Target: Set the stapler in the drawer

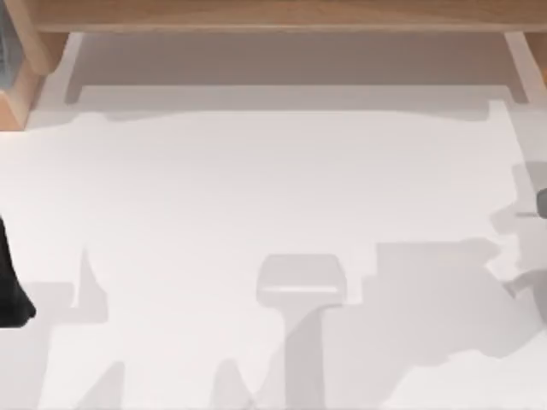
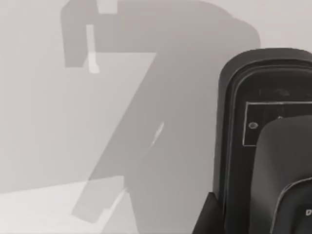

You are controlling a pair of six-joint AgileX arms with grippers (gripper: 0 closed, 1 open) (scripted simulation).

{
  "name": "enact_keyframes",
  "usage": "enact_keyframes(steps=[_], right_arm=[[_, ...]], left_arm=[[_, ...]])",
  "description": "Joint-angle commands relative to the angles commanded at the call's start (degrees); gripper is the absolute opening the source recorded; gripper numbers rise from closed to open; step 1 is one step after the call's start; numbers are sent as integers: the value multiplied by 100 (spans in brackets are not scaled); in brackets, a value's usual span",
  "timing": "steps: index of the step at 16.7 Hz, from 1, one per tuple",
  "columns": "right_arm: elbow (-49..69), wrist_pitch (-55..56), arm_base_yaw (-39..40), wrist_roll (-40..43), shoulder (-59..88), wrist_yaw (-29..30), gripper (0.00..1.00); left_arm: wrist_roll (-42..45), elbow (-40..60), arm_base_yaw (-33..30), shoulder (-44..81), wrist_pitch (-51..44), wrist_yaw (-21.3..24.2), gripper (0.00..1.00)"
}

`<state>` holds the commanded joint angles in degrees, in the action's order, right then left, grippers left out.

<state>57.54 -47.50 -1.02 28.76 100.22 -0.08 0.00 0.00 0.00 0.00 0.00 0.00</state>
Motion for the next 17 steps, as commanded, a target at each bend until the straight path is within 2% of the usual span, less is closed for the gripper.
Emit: enact_keyframes(steps=[6, 9, 12, 17], right_arm=[[90, -183, 2, -7, -89, 0, 0], [443, -391, 38, -301, -69, -172, 0], [1341, -784, 56, -854, -84, -478, 0], [3551, -1606, -207, -1713, 200, -883, 0]], left_arm=[[0, 0, 0, 0, 0, 0, 100], [0, 0, 0, 0, 0, 0, 100], [0, 0, 0, 0, 0, 0, 100], [0, 0, 0, 0, 0, 0, 100]])
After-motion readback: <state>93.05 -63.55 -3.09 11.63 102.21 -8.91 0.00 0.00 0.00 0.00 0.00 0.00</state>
